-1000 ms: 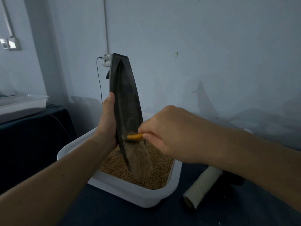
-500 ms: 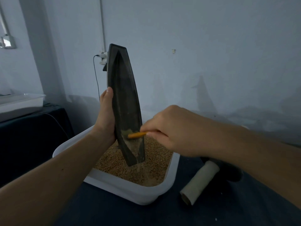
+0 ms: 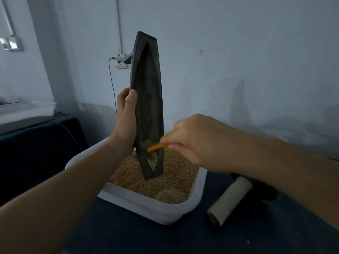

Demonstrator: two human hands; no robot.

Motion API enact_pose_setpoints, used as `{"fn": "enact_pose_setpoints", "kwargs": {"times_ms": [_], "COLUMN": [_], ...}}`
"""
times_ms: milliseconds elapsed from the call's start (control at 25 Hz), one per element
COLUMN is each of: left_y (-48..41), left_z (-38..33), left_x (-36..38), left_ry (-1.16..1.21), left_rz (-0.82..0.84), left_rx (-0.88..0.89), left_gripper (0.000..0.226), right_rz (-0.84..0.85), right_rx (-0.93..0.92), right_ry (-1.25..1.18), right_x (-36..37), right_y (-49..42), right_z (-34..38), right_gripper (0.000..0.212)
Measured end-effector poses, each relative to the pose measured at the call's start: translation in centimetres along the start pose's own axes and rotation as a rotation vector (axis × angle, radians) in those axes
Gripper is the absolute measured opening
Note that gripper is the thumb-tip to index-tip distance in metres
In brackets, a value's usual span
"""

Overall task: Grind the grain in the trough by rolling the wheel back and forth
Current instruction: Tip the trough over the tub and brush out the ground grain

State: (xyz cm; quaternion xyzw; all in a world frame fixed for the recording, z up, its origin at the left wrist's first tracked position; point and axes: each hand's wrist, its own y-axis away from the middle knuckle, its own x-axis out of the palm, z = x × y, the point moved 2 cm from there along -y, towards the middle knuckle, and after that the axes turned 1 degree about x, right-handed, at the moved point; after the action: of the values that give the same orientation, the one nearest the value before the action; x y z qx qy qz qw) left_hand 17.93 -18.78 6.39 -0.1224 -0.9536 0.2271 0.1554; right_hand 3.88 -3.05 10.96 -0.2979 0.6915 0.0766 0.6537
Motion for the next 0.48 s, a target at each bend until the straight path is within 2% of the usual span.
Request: {"fn": "enact_pose_setpoints", "kwargs": {"times_ms": [120, 240, 320, 400, 480], "left_y": [-0.2, -0.3, -0.3, -0.3, -0.4], "left_z": [0.0, 0.1, 0.1, 0.1, 0.3], "left_x": [-0.1, 0.0, 0.1, 0.0, -0.2], "left_ry": [-0.036, -0.029, -0.025, -0.043, -0.054], "left_rz": [-0.004, 0.006, 0.014, 0.017, 0.009], "left_rx": [0.037, 0.057, 0.059, 0.067, 0.068], "left_gripper": [0.034, 0.035, 0.039, 0.039, 0.035], "right_rz": [0.056, -0.082, -0.127, -0.093, 0.022], "right_rx": [-0.030, -0.021, 0.010, 0.025, -0.009], "right_ry": [0.074, 0.151, 0.216, 0.247, 0.259], "right_x": [-0.2, -1.1, -1.2, -0.6, 0.4], "right_y": [1.7, 1.0, 0.0, -0.2, 0.9], "right_z": [0.4, 0.2, 0.1, 0.1, 0.3], "right_gripper": [0.026, 0.021, 0.027, 0.032, 0.037]}}
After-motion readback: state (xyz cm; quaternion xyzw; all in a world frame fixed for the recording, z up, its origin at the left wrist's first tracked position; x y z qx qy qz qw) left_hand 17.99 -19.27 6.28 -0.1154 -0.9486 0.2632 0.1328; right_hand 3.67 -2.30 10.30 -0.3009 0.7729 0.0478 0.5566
